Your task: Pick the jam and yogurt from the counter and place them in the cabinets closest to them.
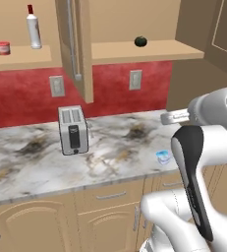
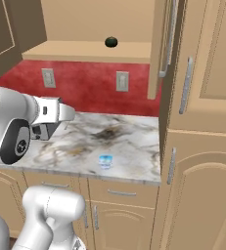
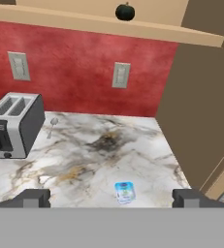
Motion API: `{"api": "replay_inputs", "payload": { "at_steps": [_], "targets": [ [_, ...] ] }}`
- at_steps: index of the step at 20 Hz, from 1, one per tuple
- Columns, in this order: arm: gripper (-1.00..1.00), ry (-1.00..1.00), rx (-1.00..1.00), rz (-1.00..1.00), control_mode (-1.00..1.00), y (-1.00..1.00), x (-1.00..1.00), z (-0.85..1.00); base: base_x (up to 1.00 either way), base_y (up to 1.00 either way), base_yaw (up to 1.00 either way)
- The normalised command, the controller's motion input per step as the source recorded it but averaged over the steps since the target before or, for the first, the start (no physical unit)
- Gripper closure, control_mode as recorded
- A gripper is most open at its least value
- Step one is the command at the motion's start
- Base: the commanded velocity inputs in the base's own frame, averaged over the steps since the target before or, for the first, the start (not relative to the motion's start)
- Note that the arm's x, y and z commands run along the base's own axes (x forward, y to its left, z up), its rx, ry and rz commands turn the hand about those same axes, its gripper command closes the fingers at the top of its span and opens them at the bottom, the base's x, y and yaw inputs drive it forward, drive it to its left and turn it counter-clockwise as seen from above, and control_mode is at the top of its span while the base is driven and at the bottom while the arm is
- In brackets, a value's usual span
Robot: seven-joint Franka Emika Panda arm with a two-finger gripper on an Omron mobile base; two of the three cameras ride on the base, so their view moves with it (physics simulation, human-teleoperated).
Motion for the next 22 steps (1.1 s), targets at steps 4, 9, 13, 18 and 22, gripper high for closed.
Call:
{"api": "replay_inputs", "payload": {
  "at_steps": [4, 9, 13, 18, 22],
  "targets": [
    [-1.0, 0.0, 0.0, 0.0, 1.0, 0.0, 0.0, 0.0, 0.07, -0.37, 0.0],
    [-1.0, 0.0, 0.0, 0.0, 1.0, 0.0, 0.0, 0.0, 0.11, -0.21, 0.0],
    [-1.0, 0.0, 0.0, 0.0, 1.0, 0.0, 0.0, 0.0, 0.18, -0.09, 0.0],
    [-1.0, 0.0, 0.0, 0.0, 1.0, 0.0, 0.0, 0.0, 0.33, -0.01, 0.0],
    [-1.0, 0.0, 0.0, 0.0, 1.0, 0.0, 0.0, 0.0, 0.36, 0.0, 0.0]
  ]
}}
